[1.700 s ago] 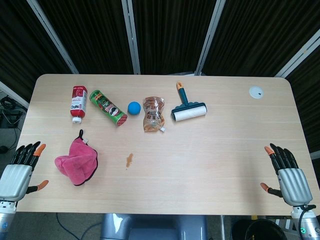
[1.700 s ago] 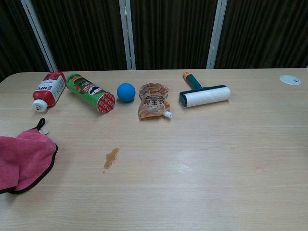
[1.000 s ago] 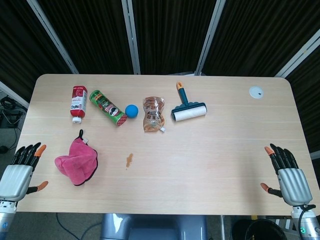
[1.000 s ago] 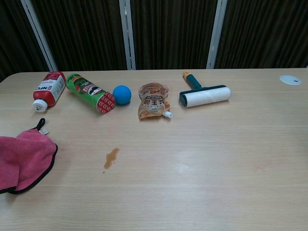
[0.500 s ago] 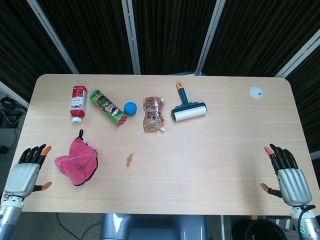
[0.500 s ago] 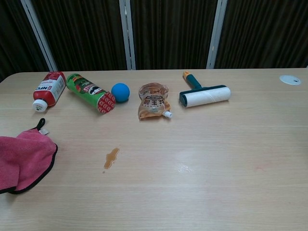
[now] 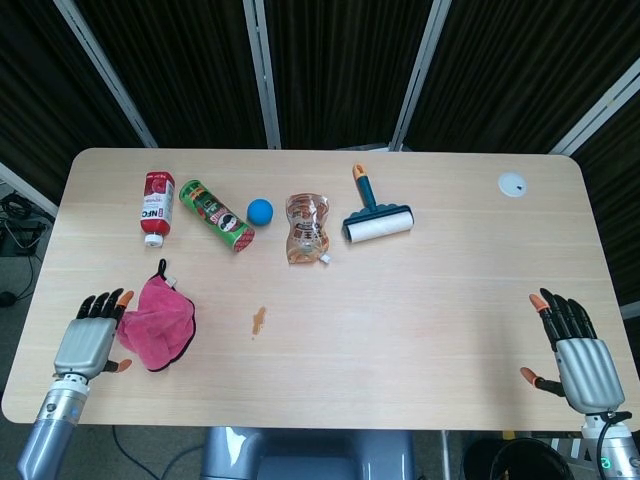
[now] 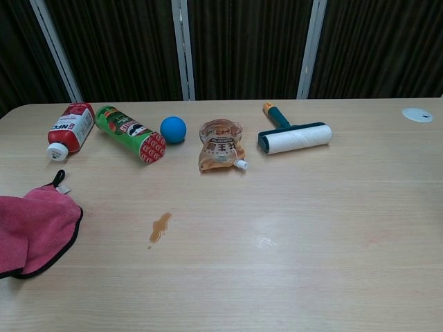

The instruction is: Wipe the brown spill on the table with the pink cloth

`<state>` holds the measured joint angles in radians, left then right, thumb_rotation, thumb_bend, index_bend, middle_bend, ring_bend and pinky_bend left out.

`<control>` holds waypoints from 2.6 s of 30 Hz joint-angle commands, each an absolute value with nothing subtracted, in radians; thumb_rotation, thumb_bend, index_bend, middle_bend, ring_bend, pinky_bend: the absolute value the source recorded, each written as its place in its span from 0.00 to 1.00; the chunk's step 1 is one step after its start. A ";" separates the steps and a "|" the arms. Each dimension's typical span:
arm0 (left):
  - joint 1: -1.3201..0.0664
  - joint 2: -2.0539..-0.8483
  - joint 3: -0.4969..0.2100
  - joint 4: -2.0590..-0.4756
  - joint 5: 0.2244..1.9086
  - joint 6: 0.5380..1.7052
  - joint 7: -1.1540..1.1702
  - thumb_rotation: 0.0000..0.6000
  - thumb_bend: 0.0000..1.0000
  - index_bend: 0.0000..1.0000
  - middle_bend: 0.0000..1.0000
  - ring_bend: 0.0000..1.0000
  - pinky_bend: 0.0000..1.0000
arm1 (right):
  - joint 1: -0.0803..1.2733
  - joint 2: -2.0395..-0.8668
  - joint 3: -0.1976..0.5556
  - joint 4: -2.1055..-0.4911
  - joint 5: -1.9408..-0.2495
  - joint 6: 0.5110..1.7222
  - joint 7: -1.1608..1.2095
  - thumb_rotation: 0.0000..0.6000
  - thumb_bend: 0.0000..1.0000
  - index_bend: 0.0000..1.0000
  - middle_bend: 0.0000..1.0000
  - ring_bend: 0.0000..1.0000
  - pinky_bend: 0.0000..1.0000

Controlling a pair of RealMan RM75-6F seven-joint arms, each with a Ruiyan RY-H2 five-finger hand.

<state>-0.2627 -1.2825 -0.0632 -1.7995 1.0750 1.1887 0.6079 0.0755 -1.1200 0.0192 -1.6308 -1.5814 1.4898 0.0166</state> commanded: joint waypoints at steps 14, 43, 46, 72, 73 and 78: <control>-0.376 -1.420 -0.084 -1.663 0.904 1.143 0.716 1.00 0.11 0.12 0.00 0.00 0.00 | 0.076 -1.117 0.018 -1.637 -1.577 1.484 0.024 1.00 0.01 0.00 0.00 0.00 0.06; -0.554 -1.480 -0.213 -1.752 1.177 1.198 0.680 1.00 0.56 0.86 0.65 0.57 0.54 | 0.074 -1.115 0.023 -1.641 -1.568 1.483 0.040 1.00 0.02 0.00 0.00 0.00 0.06; -0.597 -1.530 -0.225 -1.752 1.147 1.181 0.736 1.00 0.56 0.86 0.65 0.57 0.54 | 0.073 -1.112 0.023 -1.642 -1.565 1.482 0.046 1.00 0.01 0.00 0.00 0.00 0.06; -0.724 -1.919 -0.146 -1.393 1.002 1.117 0.873 1.00 0.56 0.86 0.65 0.57 0.54 | 0.074 -1.102 0.026 -1.644 -1.561 1.478 0.090 1.00 0.01 0.00 0.00 0.00 0.06; -0.725 -1.923 -0.147 -1.382 0.998 1.115 0.871 1.00 0.56 0.86 0.65 0.57 0.54 | 0.074 -1.103 0.026 -1.644 -1.563 1.479 0.090 1.00 0.01 0.00 0.00 0.00 0.06; -0.725 -1.925 -0.147 -1.326 0.968 1.101 0.879 1.00 0.56 0.86 0.65 0.57 0.54 | 0.073 -1.101 0.027 -1.642 -1.556 1.476 0.105 1.00 0.01 0.00 0.00 0.00 0.06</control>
